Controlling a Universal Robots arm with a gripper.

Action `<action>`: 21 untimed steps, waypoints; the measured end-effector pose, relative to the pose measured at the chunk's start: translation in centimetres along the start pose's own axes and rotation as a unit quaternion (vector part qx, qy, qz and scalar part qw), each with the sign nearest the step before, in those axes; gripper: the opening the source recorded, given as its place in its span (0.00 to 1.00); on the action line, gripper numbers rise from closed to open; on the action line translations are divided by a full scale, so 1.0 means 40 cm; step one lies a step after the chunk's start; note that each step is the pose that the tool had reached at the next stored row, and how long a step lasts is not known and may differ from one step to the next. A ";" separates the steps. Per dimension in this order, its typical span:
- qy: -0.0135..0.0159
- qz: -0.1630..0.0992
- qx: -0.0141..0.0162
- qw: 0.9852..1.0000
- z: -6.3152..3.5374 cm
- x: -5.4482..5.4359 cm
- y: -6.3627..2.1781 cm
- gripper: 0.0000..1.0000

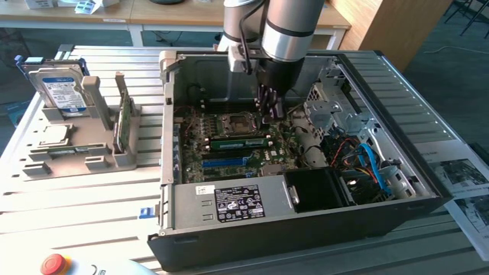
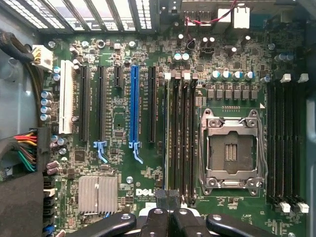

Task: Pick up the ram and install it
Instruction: 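Press down the ram until it locks into place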

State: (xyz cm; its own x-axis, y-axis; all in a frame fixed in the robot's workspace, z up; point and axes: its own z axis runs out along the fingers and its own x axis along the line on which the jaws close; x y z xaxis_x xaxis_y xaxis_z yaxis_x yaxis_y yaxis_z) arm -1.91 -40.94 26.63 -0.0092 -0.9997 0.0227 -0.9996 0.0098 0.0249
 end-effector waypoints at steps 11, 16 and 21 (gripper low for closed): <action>0.000 0.000 0.000 1.000 0.032 -0.001 -0.001 0.10; 0.000 0.000 0.000 1.000 0.044 -0.001 -0.001 0.10; 0.000 0.000 0.000 1.000 0.055 -0.001 -0.001 0.10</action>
State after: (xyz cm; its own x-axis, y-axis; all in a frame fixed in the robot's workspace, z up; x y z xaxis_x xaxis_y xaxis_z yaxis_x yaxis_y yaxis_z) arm -1.91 -40.94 24.42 -0.0092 -0.9997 0.0227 -0.9996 0.0097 0.0248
